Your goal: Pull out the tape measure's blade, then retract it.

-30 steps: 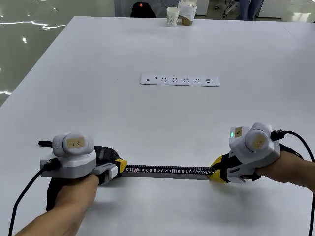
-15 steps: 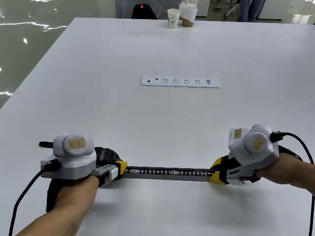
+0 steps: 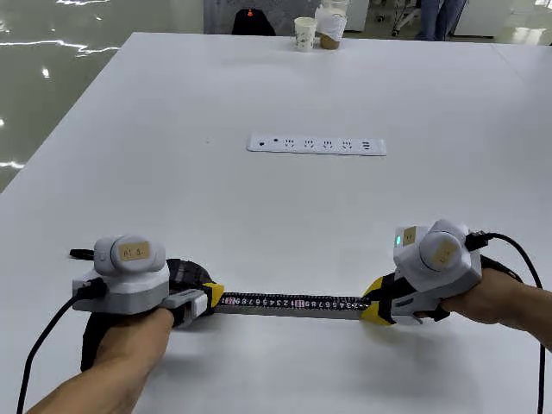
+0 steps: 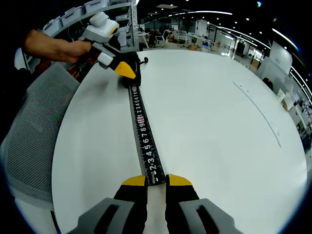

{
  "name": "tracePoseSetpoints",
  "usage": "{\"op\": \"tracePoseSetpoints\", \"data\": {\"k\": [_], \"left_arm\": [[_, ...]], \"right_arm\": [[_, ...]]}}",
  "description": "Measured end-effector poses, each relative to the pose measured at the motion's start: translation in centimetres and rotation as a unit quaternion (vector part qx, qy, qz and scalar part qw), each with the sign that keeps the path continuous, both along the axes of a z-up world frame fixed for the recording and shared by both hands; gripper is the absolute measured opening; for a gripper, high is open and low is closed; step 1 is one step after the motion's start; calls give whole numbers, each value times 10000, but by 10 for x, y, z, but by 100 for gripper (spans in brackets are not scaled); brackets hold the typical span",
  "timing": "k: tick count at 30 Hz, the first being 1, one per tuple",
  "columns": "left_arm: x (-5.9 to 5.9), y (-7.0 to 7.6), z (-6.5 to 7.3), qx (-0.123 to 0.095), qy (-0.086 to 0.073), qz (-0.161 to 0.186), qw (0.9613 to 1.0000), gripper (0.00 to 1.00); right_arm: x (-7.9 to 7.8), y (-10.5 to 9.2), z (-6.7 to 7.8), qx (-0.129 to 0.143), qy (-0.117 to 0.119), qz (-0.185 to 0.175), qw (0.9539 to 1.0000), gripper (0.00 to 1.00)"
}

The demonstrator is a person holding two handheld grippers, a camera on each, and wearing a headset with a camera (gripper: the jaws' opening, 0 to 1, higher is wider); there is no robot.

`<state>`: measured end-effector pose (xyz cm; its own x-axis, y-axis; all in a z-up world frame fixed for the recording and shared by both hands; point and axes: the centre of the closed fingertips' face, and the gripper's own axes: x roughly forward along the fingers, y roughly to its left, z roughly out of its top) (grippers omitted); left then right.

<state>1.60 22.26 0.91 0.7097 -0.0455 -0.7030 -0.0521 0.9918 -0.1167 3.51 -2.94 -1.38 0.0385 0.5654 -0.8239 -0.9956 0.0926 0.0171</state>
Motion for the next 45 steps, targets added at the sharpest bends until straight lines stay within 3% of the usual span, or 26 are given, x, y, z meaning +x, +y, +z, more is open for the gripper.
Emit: {"op": "tracePoseSetpoints", "data": {"k": [45], "left_arm": [[1,1,-1,-69,44,-23,10000,59]], "right_arm": [[-4,35,-1,107,30,101,9999,10]]}}
